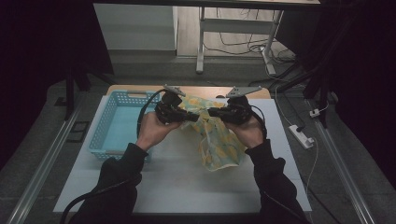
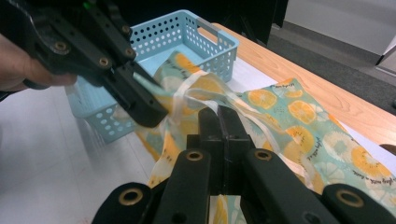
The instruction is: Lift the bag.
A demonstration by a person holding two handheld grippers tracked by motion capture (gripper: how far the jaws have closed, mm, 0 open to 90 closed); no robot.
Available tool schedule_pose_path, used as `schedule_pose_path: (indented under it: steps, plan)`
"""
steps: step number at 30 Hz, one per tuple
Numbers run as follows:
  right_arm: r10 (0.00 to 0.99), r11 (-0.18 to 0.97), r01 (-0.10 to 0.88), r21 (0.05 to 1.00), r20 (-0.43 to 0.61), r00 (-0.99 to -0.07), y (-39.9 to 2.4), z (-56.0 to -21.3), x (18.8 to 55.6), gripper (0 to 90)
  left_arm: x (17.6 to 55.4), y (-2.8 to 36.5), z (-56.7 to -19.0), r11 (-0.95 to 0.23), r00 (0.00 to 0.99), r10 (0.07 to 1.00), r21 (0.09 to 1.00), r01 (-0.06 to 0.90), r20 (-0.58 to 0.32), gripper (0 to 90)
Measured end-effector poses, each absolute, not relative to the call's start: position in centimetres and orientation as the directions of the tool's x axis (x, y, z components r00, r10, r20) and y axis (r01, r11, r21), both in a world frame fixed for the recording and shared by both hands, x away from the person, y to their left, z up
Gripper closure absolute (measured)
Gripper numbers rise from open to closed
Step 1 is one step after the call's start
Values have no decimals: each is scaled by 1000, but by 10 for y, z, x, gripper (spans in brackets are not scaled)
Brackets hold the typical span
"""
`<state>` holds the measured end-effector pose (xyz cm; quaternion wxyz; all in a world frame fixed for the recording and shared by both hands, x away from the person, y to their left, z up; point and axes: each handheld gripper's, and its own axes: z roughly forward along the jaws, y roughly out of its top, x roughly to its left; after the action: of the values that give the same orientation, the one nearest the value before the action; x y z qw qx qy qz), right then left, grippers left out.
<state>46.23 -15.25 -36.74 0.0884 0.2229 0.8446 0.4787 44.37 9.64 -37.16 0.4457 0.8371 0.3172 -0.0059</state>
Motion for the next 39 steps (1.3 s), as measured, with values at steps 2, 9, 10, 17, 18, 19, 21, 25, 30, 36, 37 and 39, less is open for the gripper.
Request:
schedule_pose_path:
  steps: [2, 9, 10, 17, 18, 19, 21, 25, 30, 36, 37, 39]
  plan:
    - [458, 436, 292, 851, 70, -886, -153, -364, 462, 900, 445, 97, -365, -394, 799, 527, 750, 531, -289, 892]
    - [449, 427, 285, 858, 72, -891, -154, -351, 460, 900, 448, 99, -345, -378, 803, 526, 769, 516, -280, 892]
    - [446, 425, 283, 860, 74, -892, -154, -350, 460, 900, 449, 99, -342, -375, 804, 526, 772, 514, -280, 892]
    - [428, 413, 271, 869, 77, -900, -152, -338, 458, 900, 450, 101, -325, -368, 810, 522, 786, 496, -266, 892]
    - [427, 412, 269, 870, 76, -901, -152, -336, 458, 900, 450, 101, -322, -365, 809, 524, 789, 495, -265, 892]
    - [428, 413, 267, 871, 73, -901, -151, -334, 457, 900, 450, 101, -320, -364, 810, 523, 791, 492, -263, 892]
    - [425, 406, 266, 874, 77, -902, -151, -330, 457, 900, 450, 102, -315, -366, 812, 524, 794, 486, -256, 892]
    - [419, 395, 264, 880, 83, -904, -151, -323, 458, 900, 450, 101, -305, -358, 812, 528, 802, 478, -247, 892]
    - [407, 377, 263, 888, 96, -908, -151, -311, 458, 900, 452, 99, -292, -348, 813, 531, 813, 466, -239, 891]
    - [393, 342, 264, 902, 118, -912, -153, -293, 461, 900, 453, 99, -274, -334, 812, 539, 828, 450, -224, 892]
    - [393, 339, 261, 904, 116, -912, -153, -290, 461, 900, 453, 99, -271, -333, 811, 542, 830, 448, -220, 891]
    - [395, 338, 253, 907, 107, -912, -153, -283, 461, 900, 454, 98, -265, -330, 809, 548, 833, 443, -213, 891]
